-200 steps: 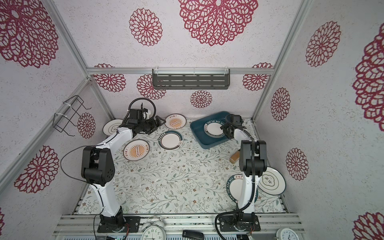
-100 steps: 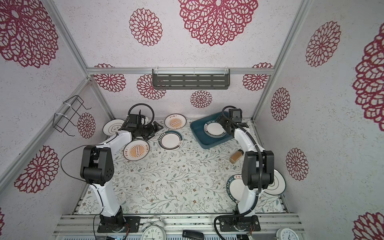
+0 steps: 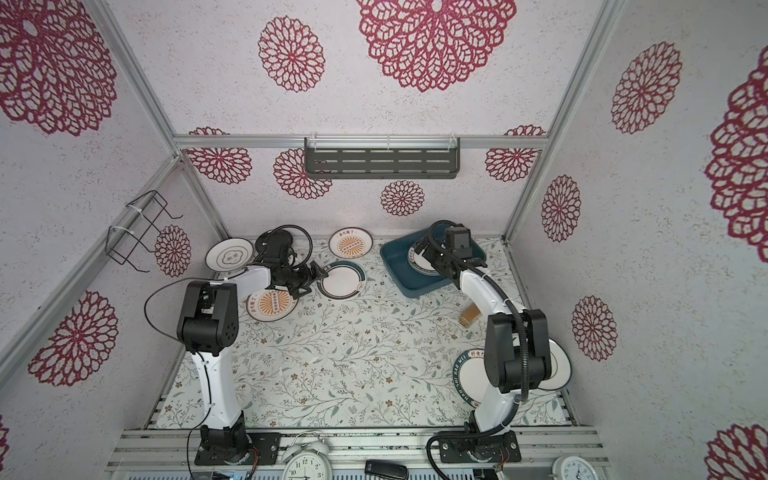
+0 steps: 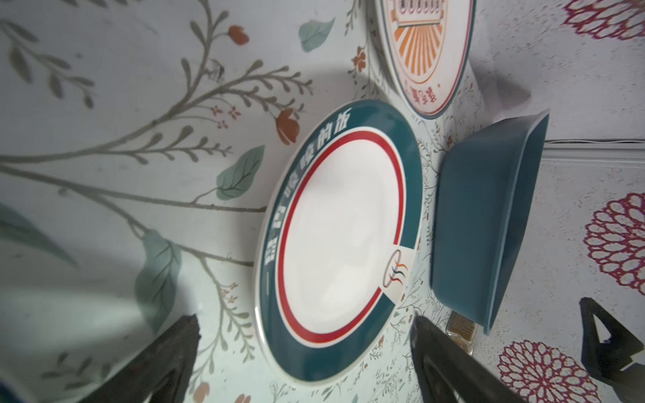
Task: Place the plates into the plastic bin on the countertop
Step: 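Raise the right gripper out of the bin while the left gripper moves back, then grasp the red-and-green-rimmed plate's edge with the left gripper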
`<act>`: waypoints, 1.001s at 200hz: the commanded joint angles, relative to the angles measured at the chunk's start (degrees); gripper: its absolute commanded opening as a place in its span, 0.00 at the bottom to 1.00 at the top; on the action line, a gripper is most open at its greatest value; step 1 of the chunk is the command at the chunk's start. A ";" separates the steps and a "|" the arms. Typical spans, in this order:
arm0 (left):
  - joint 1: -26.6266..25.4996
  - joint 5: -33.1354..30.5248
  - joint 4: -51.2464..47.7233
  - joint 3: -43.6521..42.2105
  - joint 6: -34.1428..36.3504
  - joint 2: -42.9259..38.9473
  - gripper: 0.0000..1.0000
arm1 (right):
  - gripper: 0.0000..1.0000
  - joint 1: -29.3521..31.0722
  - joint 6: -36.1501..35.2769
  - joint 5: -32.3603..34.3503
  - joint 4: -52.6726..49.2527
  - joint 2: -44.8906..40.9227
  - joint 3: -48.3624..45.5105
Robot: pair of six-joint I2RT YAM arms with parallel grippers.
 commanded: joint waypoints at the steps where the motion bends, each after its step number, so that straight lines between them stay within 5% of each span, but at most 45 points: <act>1: 0.57 1.14 -1.16 1.79 2.83 1.37 0.95 | 0.99 0.26 -0.37 -0.05 1.86 -2.59 1.69; 74: 1.10 3.32 -1.53 5.03 2.95 6.52 0.81 | 0.99 0.44 0.25 1.04 0.98 0.67 6.16; 200: 1.17 5.40 1.06 8.75 -0.73 11.74 0.41 | 0.99 0.20 -0.87 2.26 -2.17 0.74 7.99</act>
